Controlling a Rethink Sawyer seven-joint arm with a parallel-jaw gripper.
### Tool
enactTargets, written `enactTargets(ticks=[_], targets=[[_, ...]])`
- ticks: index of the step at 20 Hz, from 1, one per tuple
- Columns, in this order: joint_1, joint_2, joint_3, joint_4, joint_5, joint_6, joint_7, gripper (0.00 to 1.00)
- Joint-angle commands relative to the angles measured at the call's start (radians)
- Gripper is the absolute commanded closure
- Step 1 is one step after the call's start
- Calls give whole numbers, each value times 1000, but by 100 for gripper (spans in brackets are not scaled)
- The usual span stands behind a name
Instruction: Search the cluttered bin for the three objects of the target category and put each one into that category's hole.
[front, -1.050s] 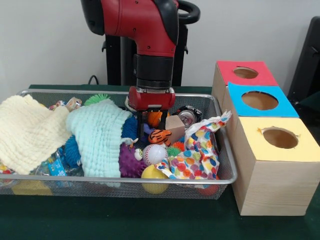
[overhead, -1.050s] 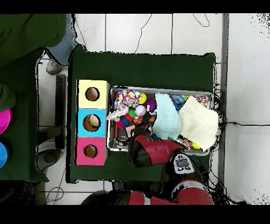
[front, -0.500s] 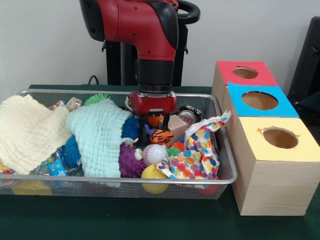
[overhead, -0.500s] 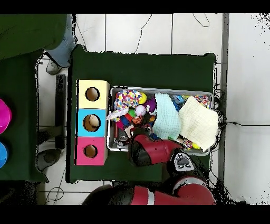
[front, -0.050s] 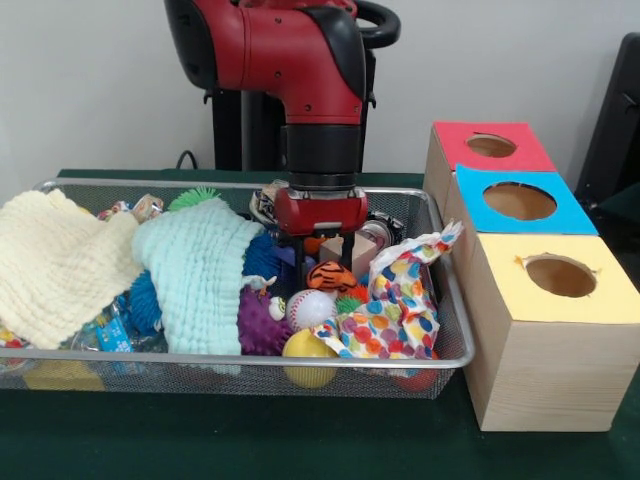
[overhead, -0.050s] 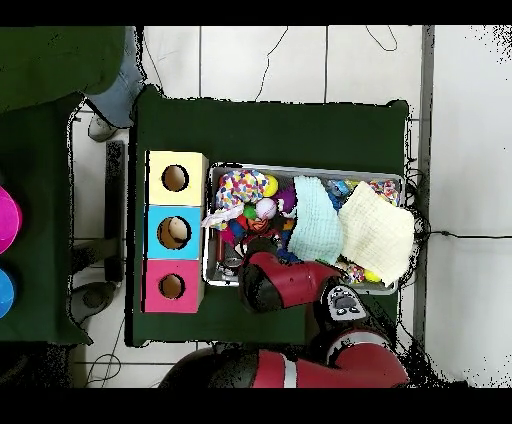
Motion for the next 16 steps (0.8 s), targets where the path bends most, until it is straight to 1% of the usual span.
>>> enactTargets(ticks=[1, 9, 16], targets=[[-2, 20, 103, -88, 47, -108, 199, 0], [14, 25, 84, -84, 63, -132, 197, 0], [56, 23, 29, -71, 84, -187, 186, 0]])
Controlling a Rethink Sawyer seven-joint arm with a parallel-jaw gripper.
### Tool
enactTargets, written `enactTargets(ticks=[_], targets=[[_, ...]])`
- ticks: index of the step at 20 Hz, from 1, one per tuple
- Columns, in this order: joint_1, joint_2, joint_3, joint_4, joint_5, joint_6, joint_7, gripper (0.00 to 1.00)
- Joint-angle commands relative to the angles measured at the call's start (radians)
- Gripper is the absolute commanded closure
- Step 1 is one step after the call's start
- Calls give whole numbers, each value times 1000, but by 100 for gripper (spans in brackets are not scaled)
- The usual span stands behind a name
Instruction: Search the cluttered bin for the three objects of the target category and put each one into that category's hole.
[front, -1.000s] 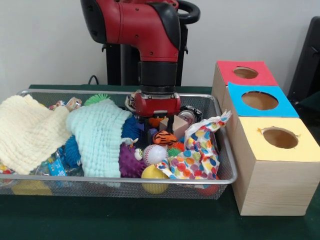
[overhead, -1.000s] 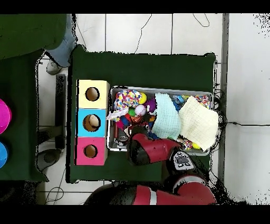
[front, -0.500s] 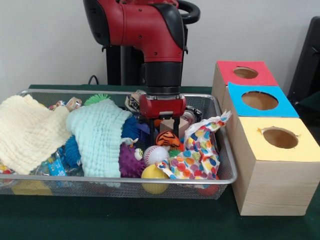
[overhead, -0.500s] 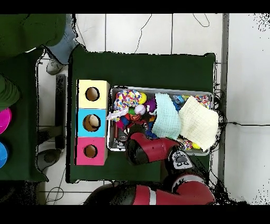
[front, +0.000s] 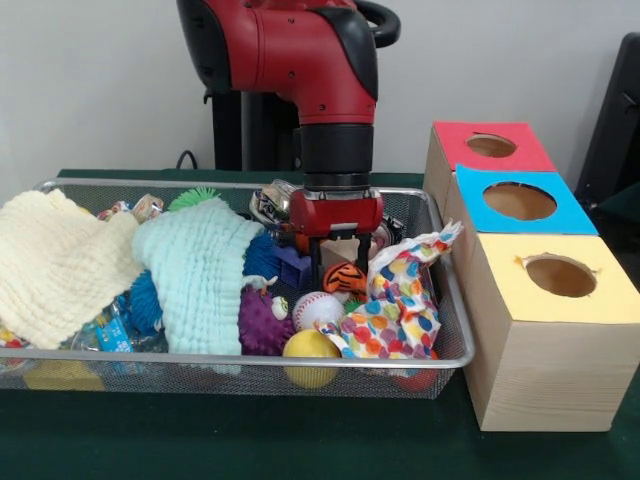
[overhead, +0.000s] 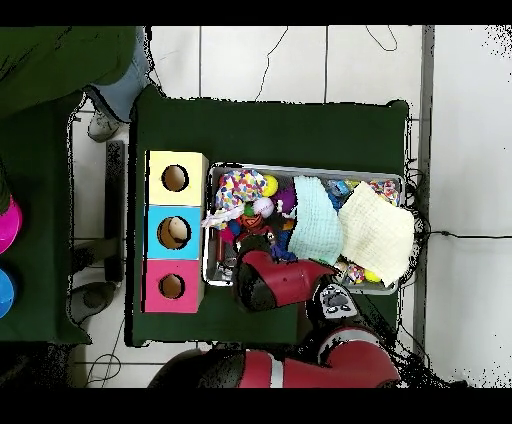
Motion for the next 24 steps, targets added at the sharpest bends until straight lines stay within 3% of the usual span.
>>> enactTargets(ticks=[1, 20, 21, 24], targets=[[32, 23, 22, -73, 71, -146, 184, 0], [51, 36, 2, -89, 83, -178, 167, 0], [53, 36, -1, -89, 84, -178, 165, 100], [56, 36, -4, -89, 85, -179, 162, 100]])
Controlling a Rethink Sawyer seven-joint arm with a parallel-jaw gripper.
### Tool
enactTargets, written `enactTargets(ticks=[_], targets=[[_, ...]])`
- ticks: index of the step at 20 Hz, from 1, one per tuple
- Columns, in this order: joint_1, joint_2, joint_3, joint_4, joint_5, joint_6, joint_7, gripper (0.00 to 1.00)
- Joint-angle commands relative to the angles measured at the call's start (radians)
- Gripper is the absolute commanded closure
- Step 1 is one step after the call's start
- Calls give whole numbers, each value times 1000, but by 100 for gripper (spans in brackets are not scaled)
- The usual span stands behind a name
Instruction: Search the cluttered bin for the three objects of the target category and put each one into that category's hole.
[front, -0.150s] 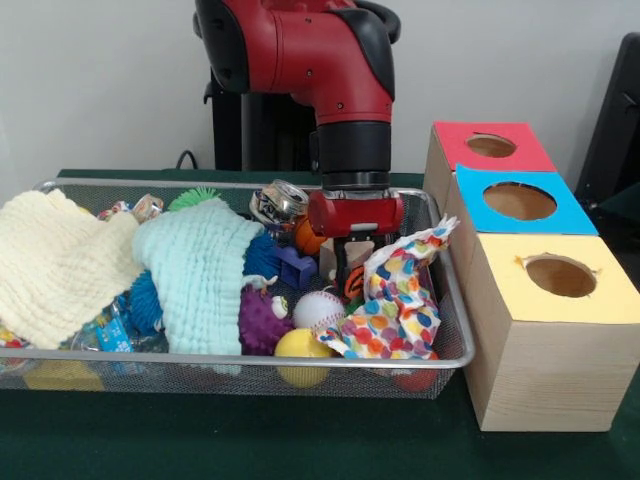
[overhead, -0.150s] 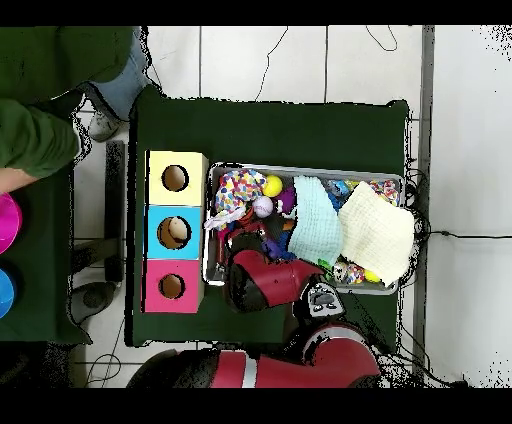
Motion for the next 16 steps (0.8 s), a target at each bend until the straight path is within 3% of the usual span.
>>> enactTargets(ticks=[1, 11, 16], targets=[[7, 25, 19, -89, 50, -78, 161, 100], [9, 27, 23, -91, 45, -72, 162, 100], [30, 30, -11, -97, 71, -24, 147, 100]])
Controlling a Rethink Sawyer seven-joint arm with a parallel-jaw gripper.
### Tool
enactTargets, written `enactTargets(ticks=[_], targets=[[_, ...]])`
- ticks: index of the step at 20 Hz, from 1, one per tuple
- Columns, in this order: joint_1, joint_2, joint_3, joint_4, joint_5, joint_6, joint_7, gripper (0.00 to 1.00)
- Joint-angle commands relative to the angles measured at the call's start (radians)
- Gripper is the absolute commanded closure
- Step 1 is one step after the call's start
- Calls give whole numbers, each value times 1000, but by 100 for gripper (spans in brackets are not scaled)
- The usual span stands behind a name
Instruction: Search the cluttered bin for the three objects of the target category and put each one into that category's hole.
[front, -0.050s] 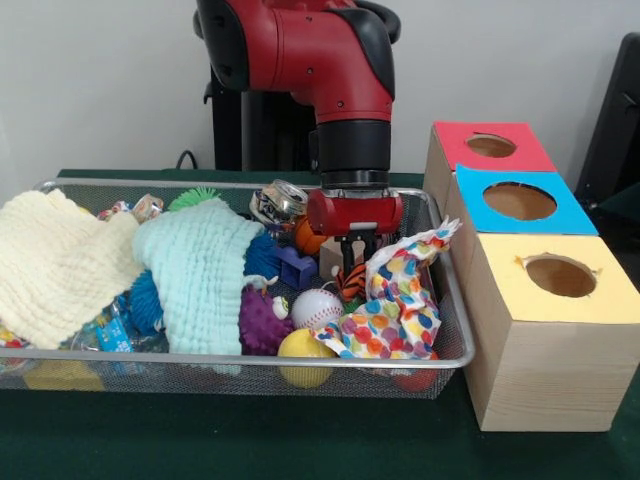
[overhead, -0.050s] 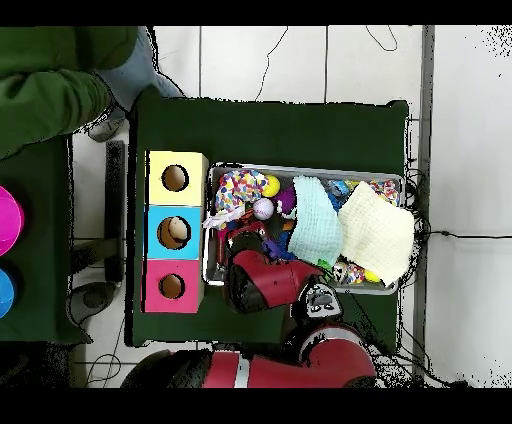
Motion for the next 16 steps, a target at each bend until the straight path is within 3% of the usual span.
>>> enactTargets(ticks=[1, 4, 16], targets=[[15, 26, 9, -95, 60, -10, 148, 100], [8, 0, 30, -77, 52, -6, 164, 100], [-66, -265, 164, 79, 4, 169, 201, 100]])
